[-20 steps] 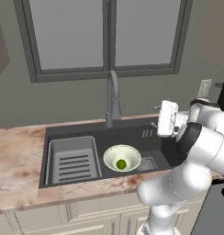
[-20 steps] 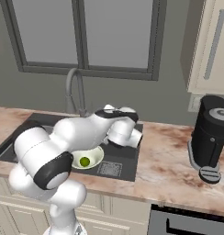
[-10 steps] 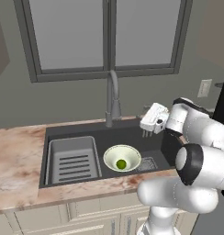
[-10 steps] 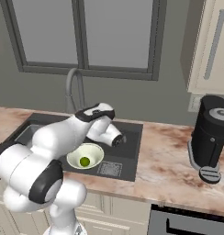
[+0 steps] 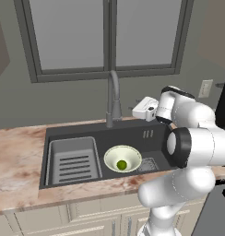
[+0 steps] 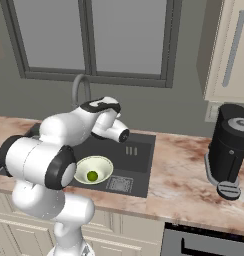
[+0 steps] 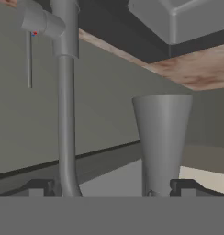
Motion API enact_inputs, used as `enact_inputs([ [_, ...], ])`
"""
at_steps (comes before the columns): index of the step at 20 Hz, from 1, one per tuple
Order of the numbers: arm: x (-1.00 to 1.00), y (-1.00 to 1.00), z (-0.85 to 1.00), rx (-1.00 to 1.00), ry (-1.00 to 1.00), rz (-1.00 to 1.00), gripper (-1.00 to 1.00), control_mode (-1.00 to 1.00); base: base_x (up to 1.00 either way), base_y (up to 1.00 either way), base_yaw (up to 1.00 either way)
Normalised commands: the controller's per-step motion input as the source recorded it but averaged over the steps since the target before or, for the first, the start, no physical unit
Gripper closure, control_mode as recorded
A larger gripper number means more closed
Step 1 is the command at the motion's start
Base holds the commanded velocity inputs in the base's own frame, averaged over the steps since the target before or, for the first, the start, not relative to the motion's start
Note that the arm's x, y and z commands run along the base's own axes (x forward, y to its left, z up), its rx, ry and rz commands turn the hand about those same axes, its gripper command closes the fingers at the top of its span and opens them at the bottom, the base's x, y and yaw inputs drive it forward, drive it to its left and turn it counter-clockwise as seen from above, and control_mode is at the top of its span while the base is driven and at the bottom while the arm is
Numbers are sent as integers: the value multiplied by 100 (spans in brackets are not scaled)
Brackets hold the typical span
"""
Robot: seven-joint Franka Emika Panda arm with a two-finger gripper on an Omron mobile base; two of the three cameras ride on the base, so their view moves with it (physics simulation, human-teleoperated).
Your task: Pick the lime from the cabinet and place it in the bowl. Then pick the bowl and place it in the sink. Then turn on the sink facuet.
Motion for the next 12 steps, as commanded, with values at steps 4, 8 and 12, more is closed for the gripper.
enact_inputs([
  [4,41,-2,-20,0,0,23,-100,-100,0,0,0],
  [8,33,-4,-14,0,0,23,-100,-100,0,0,0],
  [12,21,0,-8,0,0,7,-100,-100,0,0,0],
])
